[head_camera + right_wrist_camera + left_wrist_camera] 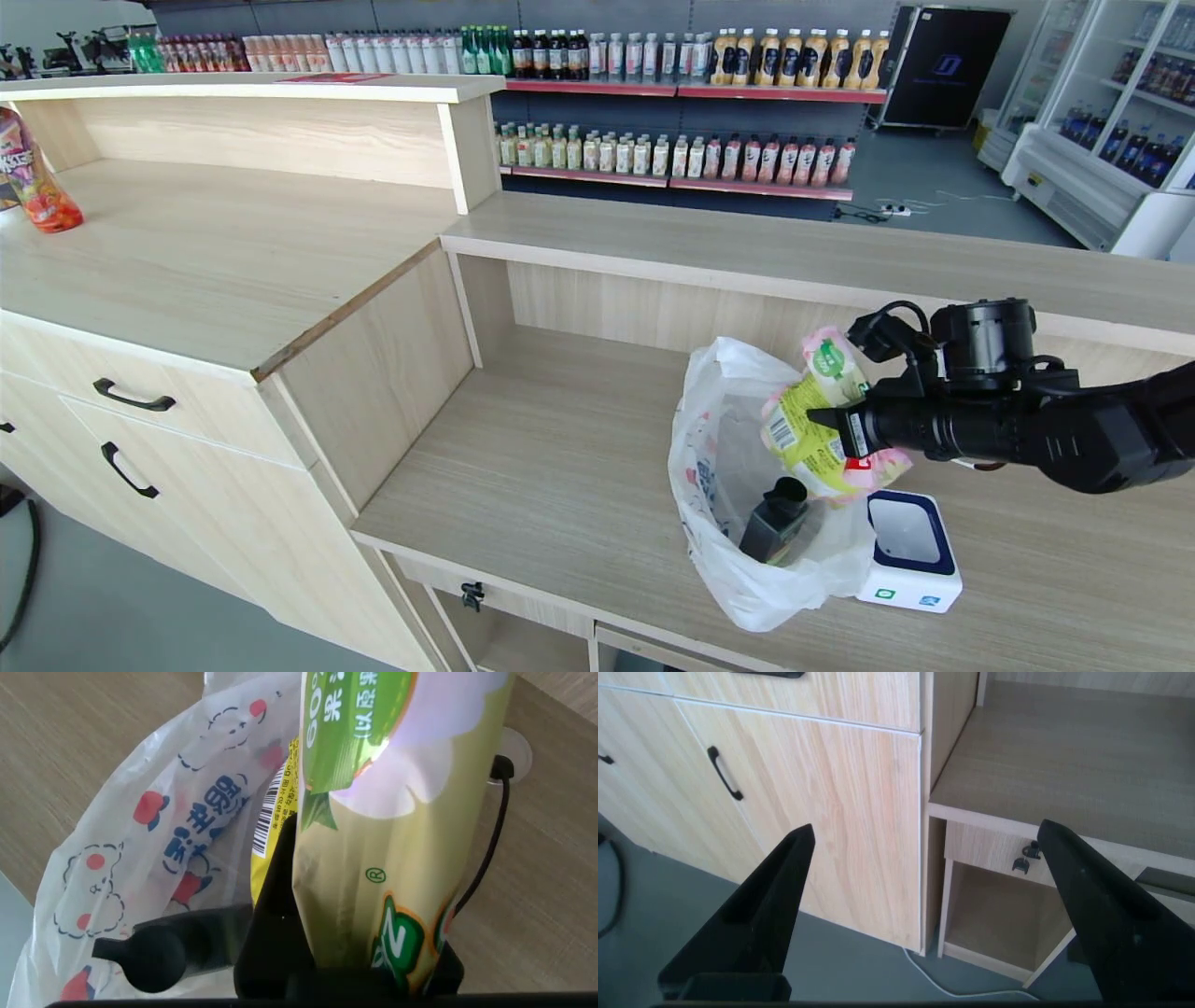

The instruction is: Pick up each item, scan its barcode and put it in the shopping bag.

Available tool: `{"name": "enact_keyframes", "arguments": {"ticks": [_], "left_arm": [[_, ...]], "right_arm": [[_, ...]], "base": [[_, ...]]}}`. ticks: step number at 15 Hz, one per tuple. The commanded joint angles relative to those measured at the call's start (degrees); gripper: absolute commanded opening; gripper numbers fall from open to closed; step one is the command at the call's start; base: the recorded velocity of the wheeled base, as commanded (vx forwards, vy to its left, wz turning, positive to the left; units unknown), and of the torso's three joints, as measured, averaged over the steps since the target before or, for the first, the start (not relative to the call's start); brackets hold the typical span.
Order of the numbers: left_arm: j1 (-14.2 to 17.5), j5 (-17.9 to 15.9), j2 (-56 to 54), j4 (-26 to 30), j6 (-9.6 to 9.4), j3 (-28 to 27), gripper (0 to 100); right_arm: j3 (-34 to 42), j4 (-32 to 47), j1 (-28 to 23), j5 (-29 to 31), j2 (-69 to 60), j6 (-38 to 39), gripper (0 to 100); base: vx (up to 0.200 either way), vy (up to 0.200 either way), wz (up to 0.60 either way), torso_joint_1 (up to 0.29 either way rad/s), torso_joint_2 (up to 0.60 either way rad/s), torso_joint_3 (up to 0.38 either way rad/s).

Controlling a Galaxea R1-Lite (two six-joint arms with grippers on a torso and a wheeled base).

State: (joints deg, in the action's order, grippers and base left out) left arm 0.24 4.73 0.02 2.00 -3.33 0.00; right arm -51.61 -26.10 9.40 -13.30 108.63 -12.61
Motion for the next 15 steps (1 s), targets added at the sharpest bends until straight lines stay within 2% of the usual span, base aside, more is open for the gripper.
{"name": "enact_keyframes", "arguments": {"ticks": [1,15], "left_arm": [[0.0,0.0,0.0,0.0,-0.01,0.0,100],[0.0,0.0,0.0,0.0,-0.01,0.0,100]], "right_arm": [[0.0,0.0,-0.9,-0.1,2.0,-1.1,0],[-0.3,-2.0,-1.4,-0.1,4.1,-1.2,0]], "base": [[0.000,0.000,0.00,0.000,0.00,0.000],[0.000,0.000,0.00,0.000,0.00,0.000]]}}
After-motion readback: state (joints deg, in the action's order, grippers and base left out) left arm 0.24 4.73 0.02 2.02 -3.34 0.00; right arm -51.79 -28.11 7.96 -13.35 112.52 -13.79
